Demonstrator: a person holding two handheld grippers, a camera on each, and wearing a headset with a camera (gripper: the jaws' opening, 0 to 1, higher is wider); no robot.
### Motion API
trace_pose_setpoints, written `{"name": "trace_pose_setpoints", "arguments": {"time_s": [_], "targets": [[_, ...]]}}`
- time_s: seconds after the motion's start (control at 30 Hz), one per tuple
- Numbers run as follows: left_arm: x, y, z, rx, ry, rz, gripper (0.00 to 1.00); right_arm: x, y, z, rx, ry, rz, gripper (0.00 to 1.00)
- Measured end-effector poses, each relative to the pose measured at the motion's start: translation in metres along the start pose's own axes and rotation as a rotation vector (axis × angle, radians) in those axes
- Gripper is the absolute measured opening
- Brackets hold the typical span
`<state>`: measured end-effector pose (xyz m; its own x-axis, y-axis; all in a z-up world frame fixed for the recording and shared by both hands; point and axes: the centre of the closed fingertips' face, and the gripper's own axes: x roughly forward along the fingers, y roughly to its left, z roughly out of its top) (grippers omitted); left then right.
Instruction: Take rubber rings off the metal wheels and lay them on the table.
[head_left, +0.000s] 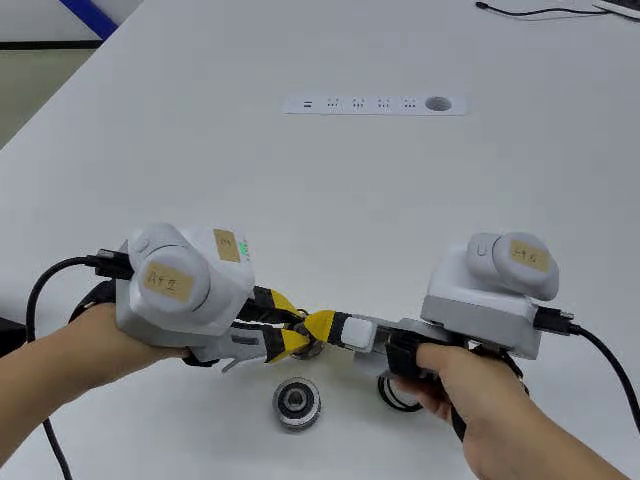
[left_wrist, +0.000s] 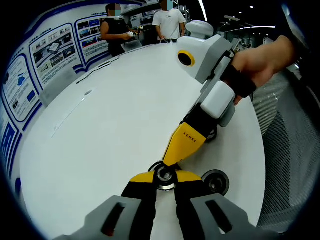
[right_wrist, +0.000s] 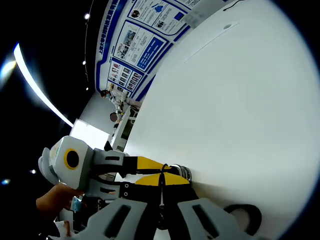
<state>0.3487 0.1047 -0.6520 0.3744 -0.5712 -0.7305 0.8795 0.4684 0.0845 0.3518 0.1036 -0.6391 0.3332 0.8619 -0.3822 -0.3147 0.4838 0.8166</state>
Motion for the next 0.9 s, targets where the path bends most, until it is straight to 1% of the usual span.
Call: {"name": "trace_pose_setpoints", "arguments": {"time_s": [0.1,0.17,0.3,0.47,0.53,0.6,0.67,0.7,0.77,0.83,0.9], "targets": [[-0.002,0.0,0.0,-0.003,-0.001,0.005,0.14,0.0,0.001,0.0,0.008,-0.004,0.005,0.02],[-0.005,0.0,0.0,-0.018,-0.003,0.007,0.15,0.0,0.002,0.0,0.011,-0.004,0.008,0.02],[-0.014,0.003,-0.001,-0.033,-0.006,0.031,0.17,0.0,0.005,0.0,0.024,-0.009,0.016,0.02],[-0.027,0.005,0.0,-0.059,-0.027,0.063,0.2,0.0,0.009,0.003,0.037,-0.016,0.026,0.02],[-0.032,0.007,0.002,-0.098,-0.054,0.083,0.22,-0.003,0.011,0.005,0.04,-0.024,0.029,0.02],[-0.038,0.007,0.004,-0.107,-0.073,0.094,0.24,-0.007,0.011,0.007,0.045,-0.034,0.027,0.02],[-0.041,0.006,0.008,-0.136,-0.097,0.103,0.27,-0.01,0.009,0.009,0.049,-0.044,0.021,0.02],[-0.044,0.007,0.01,-0.138,-0.111,0.112,0.28,-0.012,0.007,0.01,0.059,-0.05,0.018,0.02],[-0.047,0.008,0.012,-0.152,-0.124,0.125,0.29,-0.016,0.004,0.011,0.068,-0.057,0.013,0.02],[-0.049,0.008,0.016,-0.173,-0.141,0.127,0.31,-0.02,0.001,0.013,0.069,-0.067,0.003,0.02],[-0.051,0.008,0.02,-0.176,-0.156,0.136,0.33,-0.024,-0.001,0.014,0.085,-0.077,0.0,0.02]]}}
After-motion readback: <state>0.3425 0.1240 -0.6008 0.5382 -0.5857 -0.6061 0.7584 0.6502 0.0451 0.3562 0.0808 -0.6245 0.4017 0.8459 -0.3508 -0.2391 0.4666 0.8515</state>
